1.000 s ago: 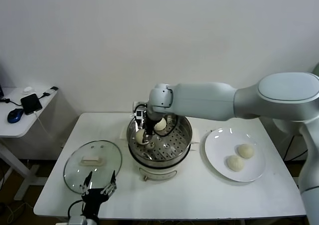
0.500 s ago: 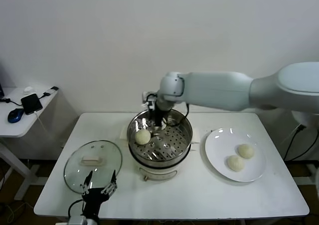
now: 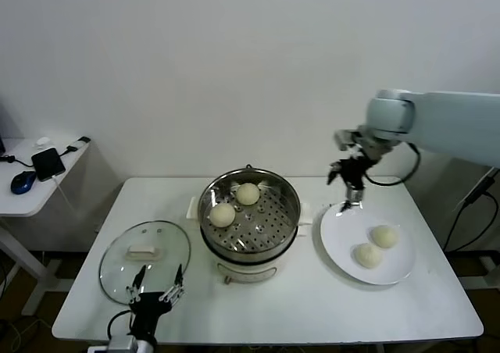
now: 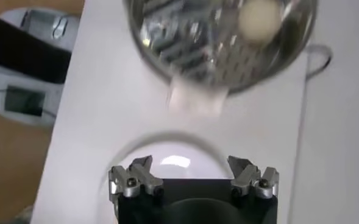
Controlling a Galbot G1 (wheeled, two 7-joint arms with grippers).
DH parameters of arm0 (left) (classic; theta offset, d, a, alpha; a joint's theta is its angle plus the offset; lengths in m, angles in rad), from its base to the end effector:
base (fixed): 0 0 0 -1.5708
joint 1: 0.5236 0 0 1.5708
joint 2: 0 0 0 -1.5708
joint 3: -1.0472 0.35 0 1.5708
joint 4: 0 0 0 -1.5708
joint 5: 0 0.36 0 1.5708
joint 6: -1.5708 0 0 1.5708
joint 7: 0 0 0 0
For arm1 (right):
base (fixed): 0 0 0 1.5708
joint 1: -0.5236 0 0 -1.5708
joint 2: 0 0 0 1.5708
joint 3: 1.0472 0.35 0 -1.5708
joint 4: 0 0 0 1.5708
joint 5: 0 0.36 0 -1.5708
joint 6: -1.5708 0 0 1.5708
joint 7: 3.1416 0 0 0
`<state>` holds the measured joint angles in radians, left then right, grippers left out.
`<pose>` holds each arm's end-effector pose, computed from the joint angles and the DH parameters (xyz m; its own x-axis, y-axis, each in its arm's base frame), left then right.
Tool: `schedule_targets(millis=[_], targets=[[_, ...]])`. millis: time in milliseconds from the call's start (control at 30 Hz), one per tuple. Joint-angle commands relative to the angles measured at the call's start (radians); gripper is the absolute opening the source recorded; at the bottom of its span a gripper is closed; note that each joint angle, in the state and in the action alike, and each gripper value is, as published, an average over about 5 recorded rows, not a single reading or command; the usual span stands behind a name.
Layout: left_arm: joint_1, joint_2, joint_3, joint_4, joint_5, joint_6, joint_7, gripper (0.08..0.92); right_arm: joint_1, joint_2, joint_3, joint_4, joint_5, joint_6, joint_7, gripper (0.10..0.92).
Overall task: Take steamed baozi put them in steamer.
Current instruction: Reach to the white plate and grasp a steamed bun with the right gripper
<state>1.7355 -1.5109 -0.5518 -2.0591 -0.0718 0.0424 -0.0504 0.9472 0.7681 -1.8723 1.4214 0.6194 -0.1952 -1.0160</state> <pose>0.1309 0.0198 -0.3411 -0.9698 -0.0469 0.2393 -0.0469 0.9989 0.0059 0.5215 -0.1225 -0.0517 -0.0666 -0.1226 0.9902 -0.9887 -0.1256 -0.0821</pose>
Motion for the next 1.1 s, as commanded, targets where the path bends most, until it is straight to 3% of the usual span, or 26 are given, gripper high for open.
schedule_targets(millis=[33, 433, 1100], targets=[[0.009, -0.006, -0.001, 0.003, 0.008, -0.003, -0.001, 0.823, -0.243, -0.223, 0.077, 0.008, -0.272, 0.021, -0.017, 0.823], [0.026, -0.011, 0.0, 0.009, 0.016, -0.014, -0.004, 0.823, -0.568, -0.181, 0.366, -0.094, -0.39, -0.078, 0.094, 0.823], [0.03, -0.013, 0.004, 0.013, 0.023, -0.015, -0.004, 0.823, -0.72, -0.106, 0.513, -0.188, -0.396, -0.097, 0.139, 0.82]])
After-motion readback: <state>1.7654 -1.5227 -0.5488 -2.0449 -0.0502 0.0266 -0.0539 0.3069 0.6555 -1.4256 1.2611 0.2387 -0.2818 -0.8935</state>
